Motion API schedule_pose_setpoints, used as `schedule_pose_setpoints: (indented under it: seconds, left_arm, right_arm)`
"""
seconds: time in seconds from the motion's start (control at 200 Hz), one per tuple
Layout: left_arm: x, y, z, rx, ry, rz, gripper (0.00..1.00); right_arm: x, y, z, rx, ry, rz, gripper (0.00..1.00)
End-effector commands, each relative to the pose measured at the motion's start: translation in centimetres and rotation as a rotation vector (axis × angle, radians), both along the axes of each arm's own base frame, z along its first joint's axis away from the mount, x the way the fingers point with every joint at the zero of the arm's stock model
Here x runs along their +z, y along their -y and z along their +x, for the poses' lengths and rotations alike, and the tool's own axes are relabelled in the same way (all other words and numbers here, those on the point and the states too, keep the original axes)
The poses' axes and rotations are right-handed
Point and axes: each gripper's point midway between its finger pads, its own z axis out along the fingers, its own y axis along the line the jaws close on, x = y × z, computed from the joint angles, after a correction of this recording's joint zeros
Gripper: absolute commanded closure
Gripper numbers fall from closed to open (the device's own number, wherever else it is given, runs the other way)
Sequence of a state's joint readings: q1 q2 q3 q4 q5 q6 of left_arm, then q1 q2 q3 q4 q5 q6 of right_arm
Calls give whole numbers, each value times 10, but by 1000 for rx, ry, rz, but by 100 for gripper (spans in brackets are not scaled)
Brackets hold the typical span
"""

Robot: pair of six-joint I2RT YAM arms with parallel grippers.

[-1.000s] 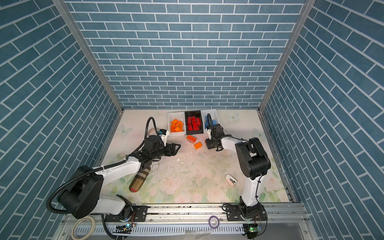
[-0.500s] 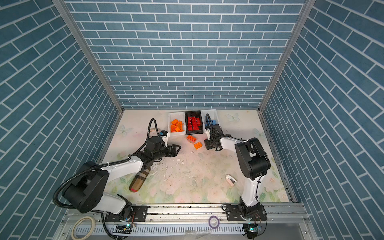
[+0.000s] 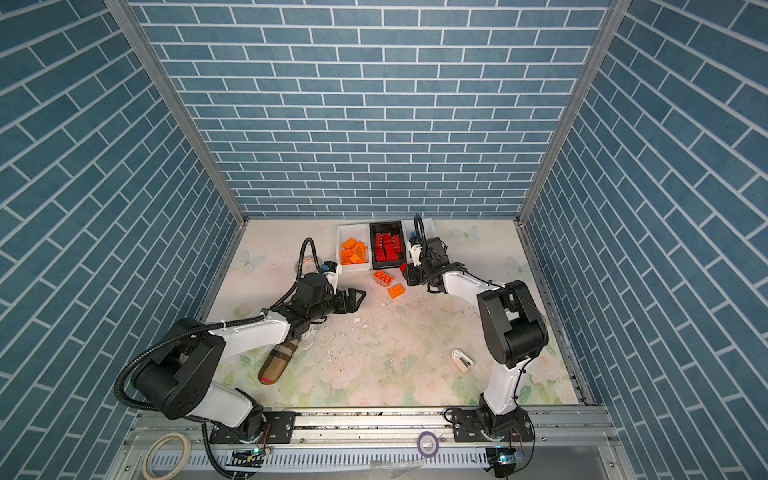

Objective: Sort the legos into containers by color
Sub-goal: Pick up the lego from the center of the table, then place the lego in the container.

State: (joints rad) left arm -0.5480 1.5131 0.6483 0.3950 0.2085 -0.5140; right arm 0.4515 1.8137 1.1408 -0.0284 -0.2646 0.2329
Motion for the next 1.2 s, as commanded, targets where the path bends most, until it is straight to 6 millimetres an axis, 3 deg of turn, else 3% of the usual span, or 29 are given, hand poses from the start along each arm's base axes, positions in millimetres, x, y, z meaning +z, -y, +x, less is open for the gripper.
schedule_pose_setpoints:
  seconds: [0.0,0.22,0.395,0.765,0.885,0.965,1.025,1.105,1.195]
  left_arm:
    - [9,-1,3,29,33,-22,12]
    - [14,-4,-4,45,50,-37,12]
    - [20,6,-11,6,54,-49,12]
    - [11,18,-24,19,32,26,12]
    - [14,27,-28,12,32,16,12]
    - [17,33,-31,18,35,-9,12]
    - [17,38,-32,19,30,-19,12]
    - [18,44,-31,30,11,-22,12]
    - [19,52,-31,37,5,-27,12]
  right_arm:
    - [38,-13,11,-13,51,96,79]
    - [52,-29,28,-16,60,166,80]
    - [57,-37,48,-42,46,247,80]
    - [52,-54,104,-121,-18,445,75]
    - [49,-63,121,-129,-33,465,67]
    - [50,-68,132,-132,-39,470,48]
    - [55,-69,137,-132,-37,462,41]
    - [64,-67,135,-139,-15,449,33]
    - [72,-59,126,-139,15,440,32]
